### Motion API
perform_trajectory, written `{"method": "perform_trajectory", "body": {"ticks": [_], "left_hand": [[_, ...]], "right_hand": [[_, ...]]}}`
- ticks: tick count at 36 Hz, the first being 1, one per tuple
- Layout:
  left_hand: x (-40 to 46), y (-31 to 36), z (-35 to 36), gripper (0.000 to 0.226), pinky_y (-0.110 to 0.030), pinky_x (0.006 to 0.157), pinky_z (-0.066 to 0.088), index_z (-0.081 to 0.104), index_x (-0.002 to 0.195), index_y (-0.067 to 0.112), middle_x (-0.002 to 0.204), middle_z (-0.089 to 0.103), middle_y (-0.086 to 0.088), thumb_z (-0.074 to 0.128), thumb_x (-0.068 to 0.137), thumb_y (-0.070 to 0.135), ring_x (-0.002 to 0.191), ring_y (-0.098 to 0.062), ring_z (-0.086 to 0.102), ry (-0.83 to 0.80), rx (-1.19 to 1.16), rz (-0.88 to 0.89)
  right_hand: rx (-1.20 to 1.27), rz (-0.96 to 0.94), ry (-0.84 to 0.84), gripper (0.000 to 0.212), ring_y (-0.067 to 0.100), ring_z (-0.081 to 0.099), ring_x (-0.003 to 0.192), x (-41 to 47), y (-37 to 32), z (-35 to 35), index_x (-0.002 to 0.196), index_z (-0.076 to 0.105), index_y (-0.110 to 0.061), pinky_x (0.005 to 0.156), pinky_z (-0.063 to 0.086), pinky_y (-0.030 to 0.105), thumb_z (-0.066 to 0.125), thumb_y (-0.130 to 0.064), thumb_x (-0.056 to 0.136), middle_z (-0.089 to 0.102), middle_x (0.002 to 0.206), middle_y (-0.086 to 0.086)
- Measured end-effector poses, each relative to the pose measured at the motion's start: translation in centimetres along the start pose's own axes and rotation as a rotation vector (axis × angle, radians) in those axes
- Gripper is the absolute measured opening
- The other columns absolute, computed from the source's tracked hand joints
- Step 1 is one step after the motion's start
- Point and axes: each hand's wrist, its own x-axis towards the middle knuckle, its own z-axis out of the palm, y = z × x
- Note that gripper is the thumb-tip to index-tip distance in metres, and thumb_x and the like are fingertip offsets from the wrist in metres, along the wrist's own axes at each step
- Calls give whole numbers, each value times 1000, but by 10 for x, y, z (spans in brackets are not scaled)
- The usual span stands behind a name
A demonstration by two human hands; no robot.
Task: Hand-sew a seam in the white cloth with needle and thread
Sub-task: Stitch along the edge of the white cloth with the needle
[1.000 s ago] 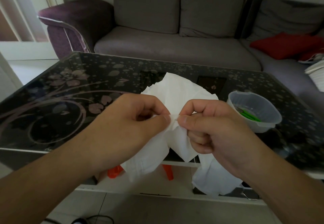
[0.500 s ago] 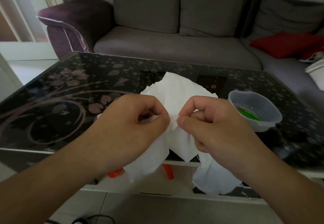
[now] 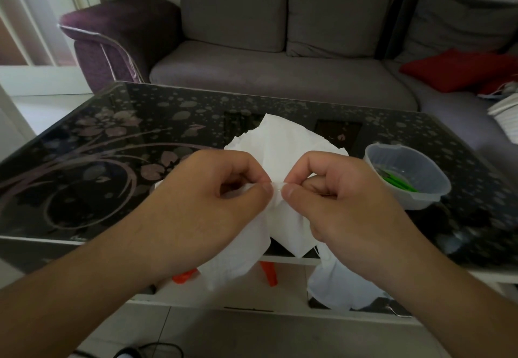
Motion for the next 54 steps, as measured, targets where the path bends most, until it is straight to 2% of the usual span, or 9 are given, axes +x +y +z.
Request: {"method": "perform_trajectory", "body": {"ticks": [7, 11, 17, 23, 29, 36, 45, 49, 54], "left_hand": [[0, 0, 0, 15, -9, 66, 49, 76, 86, 32, 79, 73, 18, 62, 90, 35, 78, -2, 70, 15, -3, 21], [-1, 1, 1, 13, -7, 65, 48, 76, 87, 33, 78, 72, 20, 65, 92, 33, 77, 0, 70, 22, -1, 18], [-1, 1, 1, 12, -7, 65, 50, 75, 87, 34, 81, 73, 22, 65, 93, 33, 80, 1, 71, 6, 8, 28], [-1, 1, 2, 14, -7, 66, 51, 76, 89, 37, 82, 73, 22, 62, 92, 38, 81, 2, 70, 12, -2, 9], [0, 0, 1, 14, -7, 68, 50, 77, 91, 36, 83, 73, 23, 63, 91, 38, 83, 2, 70, 23, 3, 19], [0, -1, 0, 13, -9, 70, 52, 77, 92, 36, 85, 74, 21, 64, 93, 35, 84, 1, 71, 27, 7, 37], [1, -2, 0, 12, -10, 69, 53, 77, 92, 37, 86, 74, 22, 64, 92, 37, 84, 2, 71, 27, 7, 21], [1, -3, 0, 14, -18, 72, 54, 76, 90, 36, 86, 75, 20, 63, 89, 40, 85, -1, 72, 27, -16, 5], [1, -2, 0, 15, -22, 74, 54, 76, 89, 35, 87, 75, 18, 62, 88, 41, 86, -3, 71, 11, -38, -12]], "right_hand": [[-72, -41, 54, 17, 2, 56, 50, -2, 0, 5, 82, 64, -25, 49, 42, 11, 64, -26, 99, 58, 50, -16], [-101, -47, 75, 16, 4, 67, 64, -4, -1, 8, 83, 62, -29, 54, 52, 18, 63, -28, 99, 69, 65, -9], [-80, -42, 66, 16, 6, 56, 50, -6, -3, 9, 85, 61, -29, 47, 43, 13, 62, -30, 100, 64, 58, -3], [58, 52, -40, 9, 1, 49, 43, -5, -5, 4, 99, 65, -32, 45, 37, 12, 57, -32, 102, 51, 47, -10], [161, 91, -102, 16, 1, 47, 44, -5, -4, 1, 94, 68, -26, 51, 38, 21, 54, -22, 102, 49, 47, -12], [141, 50, -48, 15, 8, 43, 47, -4, 0, 5, 88, 65, -22, 56, 46, 39, 57, -22, 101, 49, 50, -4], [186, 45, -44, 15, 6, 42, 44, -1, -2, 2, 89, 69, -22, 57, 45, 36, 59, -17, 100, 48, 46, -7], [302, 70, -61, 15, 25, 32, 50, 0, -3, -1, 88, 70, -14, 55, 38, 42, 59, -9, 98, 40, 51, 5], [408, 74, -106, 15, 15, 29, 46, 1, 0, -4, 88, 68, 0, 47, 34, 34, 56, 4, 96, 33, 52, 6]]}}
